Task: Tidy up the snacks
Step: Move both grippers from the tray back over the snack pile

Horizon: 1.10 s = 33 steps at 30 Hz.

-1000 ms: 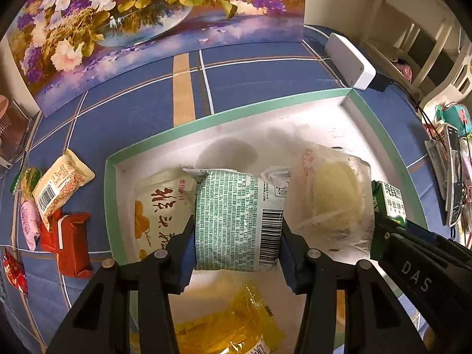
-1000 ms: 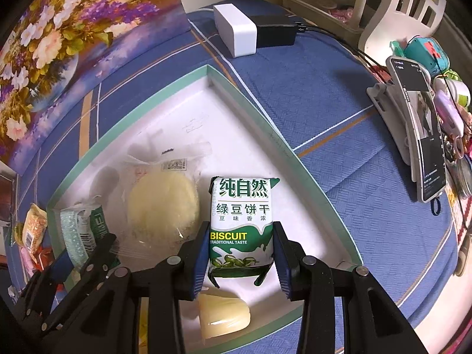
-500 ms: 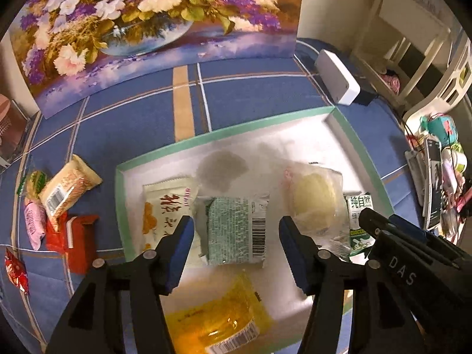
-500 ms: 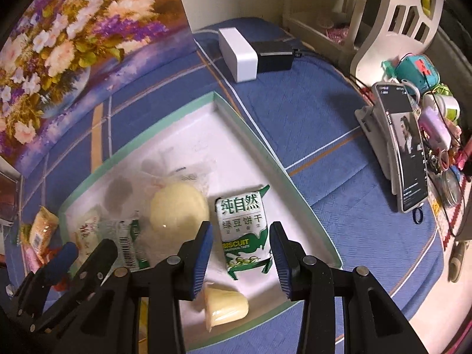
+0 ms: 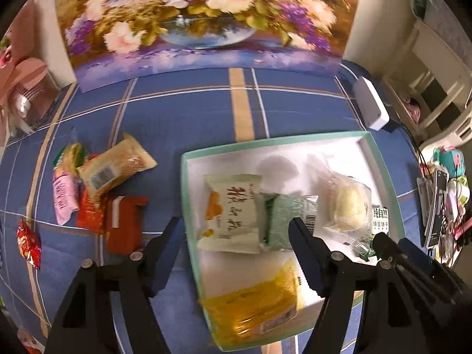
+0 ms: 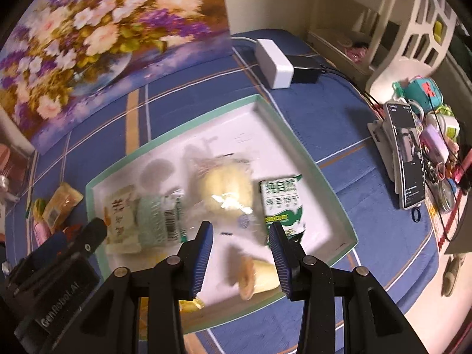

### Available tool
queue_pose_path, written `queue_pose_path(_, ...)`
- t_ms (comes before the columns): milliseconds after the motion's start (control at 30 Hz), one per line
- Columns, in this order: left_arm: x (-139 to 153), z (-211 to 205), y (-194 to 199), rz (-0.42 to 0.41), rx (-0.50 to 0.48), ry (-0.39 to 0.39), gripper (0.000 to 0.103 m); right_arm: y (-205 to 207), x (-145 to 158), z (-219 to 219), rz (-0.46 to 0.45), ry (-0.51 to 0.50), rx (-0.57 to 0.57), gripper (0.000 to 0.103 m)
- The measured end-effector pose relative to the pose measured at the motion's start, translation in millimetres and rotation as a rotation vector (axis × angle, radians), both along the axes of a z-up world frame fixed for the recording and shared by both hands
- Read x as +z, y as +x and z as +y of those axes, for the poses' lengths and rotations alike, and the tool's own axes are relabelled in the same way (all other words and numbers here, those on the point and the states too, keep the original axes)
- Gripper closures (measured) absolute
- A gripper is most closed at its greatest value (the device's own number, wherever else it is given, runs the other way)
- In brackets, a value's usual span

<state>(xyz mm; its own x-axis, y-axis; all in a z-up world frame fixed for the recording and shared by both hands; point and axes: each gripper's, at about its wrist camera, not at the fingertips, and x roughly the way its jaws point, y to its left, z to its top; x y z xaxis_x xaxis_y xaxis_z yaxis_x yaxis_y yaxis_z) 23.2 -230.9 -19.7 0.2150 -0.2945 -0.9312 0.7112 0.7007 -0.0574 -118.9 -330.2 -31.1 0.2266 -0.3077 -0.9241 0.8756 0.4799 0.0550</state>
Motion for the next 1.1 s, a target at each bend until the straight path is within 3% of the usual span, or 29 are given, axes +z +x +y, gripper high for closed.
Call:
queue_pose_path(400, 24.2, 45.1, 25.7, -0.015, 0.094, -0.041, 0.028, 19.2, 22.4, 34.4, 0.009, -0.064, 0.055, 0.06)
queue_pose_path(600, 30.5, 68.9, 34.1, -0.074, 0.117, -0.014, 0.028, 30.6, 29.8, 51.6, 0.008, -0.087, 0.077, 0.06)
queue_pose_path(867, 40.3, 102.6, 53.3, -0.093, 0.16, -0.013, 0.028, 54.9, 32.2, 73.1, 0.002, -0.083, 0.111, 0.06)
queue_pose_path(1100, 49.2, 160.0, 93.4, -0.088, 0.296, -0.032, 0.028, 91.2, 30.2, 101.4, -0.035, -0.052, 0.172, 0.06)
